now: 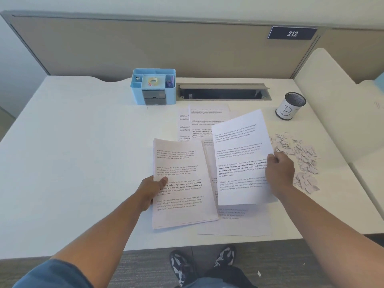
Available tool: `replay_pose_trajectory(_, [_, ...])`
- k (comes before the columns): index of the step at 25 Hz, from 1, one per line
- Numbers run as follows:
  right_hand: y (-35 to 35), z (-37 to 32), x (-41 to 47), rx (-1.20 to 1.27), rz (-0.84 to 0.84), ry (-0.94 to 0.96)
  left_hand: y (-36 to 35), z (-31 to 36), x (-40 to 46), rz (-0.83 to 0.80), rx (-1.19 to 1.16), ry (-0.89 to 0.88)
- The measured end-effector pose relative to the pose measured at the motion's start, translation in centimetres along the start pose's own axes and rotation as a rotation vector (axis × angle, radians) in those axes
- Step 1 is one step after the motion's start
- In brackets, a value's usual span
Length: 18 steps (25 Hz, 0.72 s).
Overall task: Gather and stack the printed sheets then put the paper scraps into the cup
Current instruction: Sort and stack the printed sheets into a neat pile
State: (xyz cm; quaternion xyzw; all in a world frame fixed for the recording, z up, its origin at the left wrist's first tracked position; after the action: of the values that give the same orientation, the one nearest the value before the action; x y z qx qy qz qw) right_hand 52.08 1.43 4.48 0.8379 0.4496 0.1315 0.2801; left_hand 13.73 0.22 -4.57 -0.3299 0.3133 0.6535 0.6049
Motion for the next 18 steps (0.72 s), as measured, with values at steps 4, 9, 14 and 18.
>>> replay_pose_trajectory(4, [-1.5,0.4,-0.5,0.104,-0.168,-0.092,0.0,0.1,-0.3,-0.013,-0.013,0.003])
replay_pose_trajectory(9, [-5.7,0.3,-2.8,0.204,-0.461,-0.237,0.2,0.1,-0.4,-0.038,-0.004,0.015])
replay_pose_trajectory(14, [-8.6,-1.2,-5.0,0.221,-0.658,-0.302,0.2,0.5,-0.7,-0.059,-0.031,0.055])
replay_pose_trajectory(18, [-10.4,-1.6,-5.7,0.219,-0.737,-0.352,0.2,0.6,-0.7,-0.1,-0.042,0.065])
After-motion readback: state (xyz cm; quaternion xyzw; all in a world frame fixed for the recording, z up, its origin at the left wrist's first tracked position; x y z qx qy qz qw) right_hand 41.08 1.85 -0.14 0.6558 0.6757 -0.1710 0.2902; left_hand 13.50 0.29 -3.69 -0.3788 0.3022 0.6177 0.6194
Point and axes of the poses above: each hand's wrist, its own x-axis towards the middle knuckle, its own y-axis out of the back of the hand, z = x × y, the point moved 1 cm from there along x, towards the middle knuckle, and after that the axes turned 7 degrees about y, right-handed, at the moved point
